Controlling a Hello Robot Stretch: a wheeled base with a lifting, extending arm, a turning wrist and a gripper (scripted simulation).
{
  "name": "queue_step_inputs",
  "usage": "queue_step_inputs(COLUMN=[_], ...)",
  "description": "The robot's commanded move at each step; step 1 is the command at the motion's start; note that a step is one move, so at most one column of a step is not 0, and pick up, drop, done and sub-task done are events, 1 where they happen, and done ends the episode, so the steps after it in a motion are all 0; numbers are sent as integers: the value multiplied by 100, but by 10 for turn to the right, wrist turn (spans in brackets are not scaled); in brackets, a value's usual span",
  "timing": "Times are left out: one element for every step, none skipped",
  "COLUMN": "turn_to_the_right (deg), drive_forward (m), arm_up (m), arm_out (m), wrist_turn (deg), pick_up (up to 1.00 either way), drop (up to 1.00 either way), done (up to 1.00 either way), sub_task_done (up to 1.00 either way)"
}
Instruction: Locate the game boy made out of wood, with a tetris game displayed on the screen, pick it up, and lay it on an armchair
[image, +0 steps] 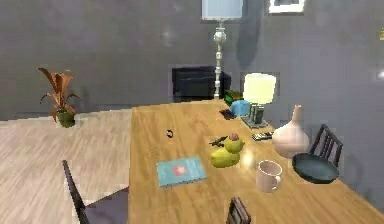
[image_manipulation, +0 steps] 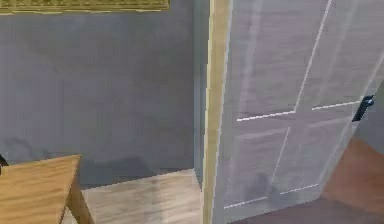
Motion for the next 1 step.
queue_step_inputs(turn_to_the_right=[-450], drive_forward=[0], arm_up=[0], arm_out=[0], wrist_turn=[0], pick_up=[0], drop=[0], done=[0], sub_task_done=[0])
